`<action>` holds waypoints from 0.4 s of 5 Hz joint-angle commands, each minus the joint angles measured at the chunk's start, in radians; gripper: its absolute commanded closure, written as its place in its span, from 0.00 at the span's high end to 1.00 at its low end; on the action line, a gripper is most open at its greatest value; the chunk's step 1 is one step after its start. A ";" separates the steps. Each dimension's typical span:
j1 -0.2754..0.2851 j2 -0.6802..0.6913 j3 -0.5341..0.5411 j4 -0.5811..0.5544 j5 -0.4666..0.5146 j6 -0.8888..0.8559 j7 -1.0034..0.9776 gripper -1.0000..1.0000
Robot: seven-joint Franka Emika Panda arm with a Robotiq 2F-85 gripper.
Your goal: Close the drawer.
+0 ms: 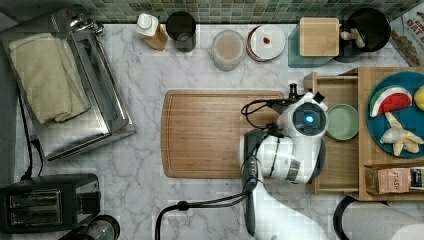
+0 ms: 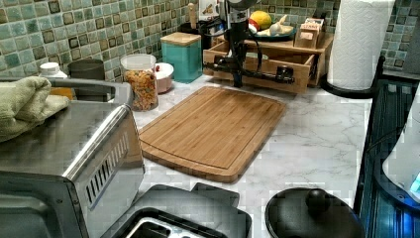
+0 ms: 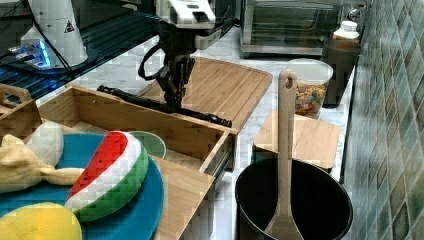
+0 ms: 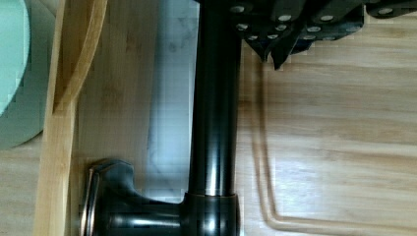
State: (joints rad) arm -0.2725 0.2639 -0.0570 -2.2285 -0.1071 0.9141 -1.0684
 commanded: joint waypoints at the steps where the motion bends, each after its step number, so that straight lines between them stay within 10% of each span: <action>1: -0.184 0.128 -0.109 0.288 0.039 0.009 -0.209 0.00; 2: -0.213 0.162 -0.122 0.368 0.062 -0.022 -0.209 0.00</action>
State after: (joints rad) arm -0.3816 0.4082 -0.0941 -2.0469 -0.0786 0.8931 -1.1875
